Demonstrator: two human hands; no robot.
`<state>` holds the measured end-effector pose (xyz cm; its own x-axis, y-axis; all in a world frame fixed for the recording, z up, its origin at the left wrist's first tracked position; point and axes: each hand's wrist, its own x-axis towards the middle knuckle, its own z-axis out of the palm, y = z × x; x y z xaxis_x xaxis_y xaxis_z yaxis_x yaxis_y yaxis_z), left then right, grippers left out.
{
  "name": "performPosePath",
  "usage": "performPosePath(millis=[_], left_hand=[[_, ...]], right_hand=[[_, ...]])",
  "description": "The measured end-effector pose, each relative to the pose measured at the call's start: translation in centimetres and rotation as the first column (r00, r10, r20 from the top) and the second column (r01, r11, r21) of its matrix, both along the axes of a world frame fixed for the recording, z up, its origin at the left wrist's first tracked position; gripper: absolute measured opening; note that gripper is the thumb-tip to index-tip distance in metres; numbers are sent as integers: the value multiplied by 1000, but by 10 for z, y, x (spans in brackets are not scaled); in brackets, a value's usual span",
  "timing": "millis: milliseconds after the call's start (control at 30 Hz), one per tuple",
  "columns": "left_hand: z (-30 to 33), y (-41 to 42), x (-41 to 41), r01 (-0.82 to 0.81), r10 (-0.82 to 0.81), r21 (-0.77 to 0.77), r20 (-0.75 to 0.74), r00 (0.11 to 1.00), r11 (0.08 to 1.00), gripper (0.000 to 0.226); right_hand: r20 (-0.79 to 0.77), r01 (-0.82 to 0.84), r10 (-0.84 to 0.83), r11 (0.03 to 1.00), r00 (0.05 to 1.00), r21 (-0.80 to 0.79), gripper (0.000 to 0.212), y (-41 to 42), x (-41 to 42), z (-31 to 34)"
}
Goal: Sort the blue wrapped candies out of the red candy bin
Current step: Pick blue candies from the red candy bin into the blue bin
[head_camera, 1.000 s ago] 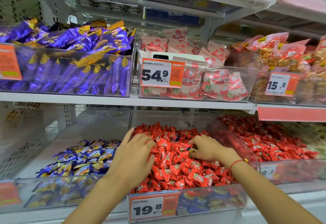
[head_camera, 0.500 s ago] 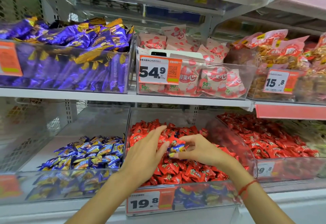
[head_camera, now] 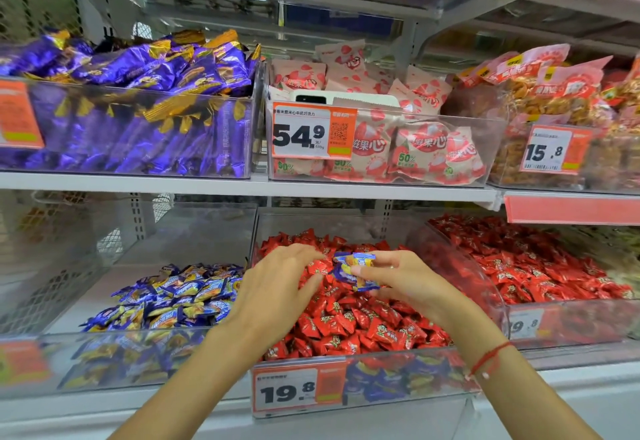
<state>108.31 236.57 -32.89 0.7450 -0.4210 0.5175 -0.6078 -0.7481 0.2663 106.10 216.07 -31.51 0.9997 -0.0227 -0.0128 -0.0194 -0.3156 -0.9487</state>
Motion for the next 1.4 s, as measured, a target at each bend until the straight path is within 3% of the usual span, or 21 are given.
performPosePath(millis=[133,300,367,500,600,733,800,867,933,1033,1100,1167,1233,1267,1300,1400], left_hand=[[1,-10,-2,152,-263,-362,-280,923,920,59],[5,-3,4,145,-310,-563,-209,927,813,25],[11,9,7,121,-274,-572,-190,943,812,16],[18,52,19,-7,-104,-549,-170,980,836,12],[13,88,28,-193,147,-388,-144,979,901,11],[1,106,30,-371,340,-173,-187,922,912,33],[6,96,24,-292,250,-208,-206,946,933,40],[20,80,15,-79,-58,-430,-296,953,900,46],[30,65,5,87,-350,-573,-368,861,815,39],[32,64,7,143,-372,-551,-331,867,823,20],[26,76,16,85,-302,-558,-310,902,825,17],[19,92,25,-56,-116,-517,-294,949,854,16],[10,106,29,-244,138,-414,-270,953,877,16],[5,111,29,-319,235,-364,-257,937,875,19],[0,112,29,-367,300,-319,-241,923,874,25],[-7,98,25,-405,379,-263,-145,914,876,40]], right_hand=[[-50,-97,105,985,993,141,18,12,-7,7],[-46,-76,85,983,995,165,32,22,-7,10],[-28,-34,40,983,999,178,27,26,-7,9],[52,75,-78,996,996,49,19,31,-5,2],[79,116,-117,993,990,20,23,36,-4,-2],[115,44,-41,999,992,-28,31,52,-3,-2],[152,3,-2,1000,988,-7,28,66,-6,-1],[196,-11,-4,997,981,76,23,80,-9,0],[246,-6,-33,987,969,159,19,91,-12,2],[284,-5,-43,986,958,167,18,99,-13,3],[293,-31,7,997,956,77,17,97,-11,-1],[306,24,63,962,950,-271,29,90,-5,-14],[253,73,136,736,958,-673,48,80,0,-31],[207,60,156,642,966,-765,55,76,3,-38],[163,27,170,607,972,-794,57,73,5,-44],[133,-23,201,629,971,-777,57,67,9,-50]])
